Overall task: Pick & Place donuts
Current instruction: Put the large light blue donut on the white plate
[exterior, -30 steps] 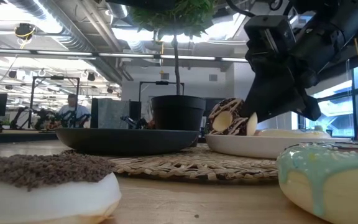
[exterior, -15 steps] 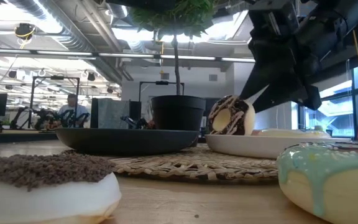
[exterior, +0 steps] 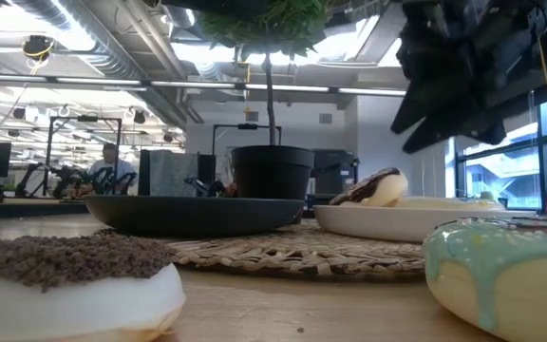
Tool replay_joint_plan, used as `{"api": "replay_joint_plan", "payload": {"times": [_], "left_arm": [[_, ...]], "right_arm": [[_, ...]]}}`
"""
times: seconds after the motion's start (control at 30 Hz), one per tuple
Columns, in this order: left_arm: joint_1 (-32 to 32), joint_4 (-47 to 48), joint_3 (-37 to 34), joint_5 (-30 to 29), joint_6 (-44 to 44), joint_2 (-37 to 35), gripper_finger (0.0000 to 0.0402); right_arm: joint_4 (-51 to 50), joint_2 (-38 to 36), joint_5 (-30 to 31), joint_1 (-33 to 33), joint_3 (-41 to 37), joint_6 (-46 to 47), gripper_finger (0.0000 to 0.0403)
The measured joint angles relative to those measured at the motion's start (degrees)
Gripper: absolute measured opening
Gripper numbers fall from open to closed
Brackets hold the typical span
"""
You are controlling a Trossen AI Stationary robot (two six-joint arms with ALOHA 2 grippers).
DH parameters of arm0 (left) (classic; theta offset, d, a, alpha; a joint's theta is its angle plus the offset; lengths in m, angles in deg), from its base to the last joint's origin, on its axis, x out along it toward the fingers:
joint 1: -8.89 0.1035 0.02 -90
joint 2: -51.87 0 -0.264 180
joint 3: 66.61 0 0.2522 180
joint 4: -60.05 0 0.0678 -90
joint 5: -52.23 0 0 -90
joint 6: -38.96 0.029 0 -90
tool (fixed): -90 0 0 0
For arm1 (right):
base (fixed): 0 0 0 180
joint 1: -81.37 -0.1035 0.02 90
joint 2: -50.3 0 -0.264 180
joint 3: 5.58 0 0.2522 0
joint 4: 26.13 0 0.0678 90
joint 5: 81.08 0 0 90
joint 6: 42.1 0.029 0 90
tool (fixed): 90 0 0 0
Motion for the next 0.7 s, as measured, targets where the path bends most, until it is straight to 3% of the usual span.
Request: {"api": "replay_joint_plan", "payload": {"times": [0.37,0.53,0.7], "left_arm": [[0.0,0.0,0.0,0.0,0.5,0.0,0.0126],[0.0,0.0,0.0,0.0,1.4,0.0,0.0125],[0.0,0.0,0.0,0.0,1.5,0.0,0.0125]], "right_arm": [[19.0,-0.4,-0.3,-11.3,0.1,-34.6,0.0145],[19.4,3.8,-0.5,-14.0,0.1,-36.6,0.0145],[22.7,10.6,-5.2,-14.5,1.3,-39.1,0.0145]]}}
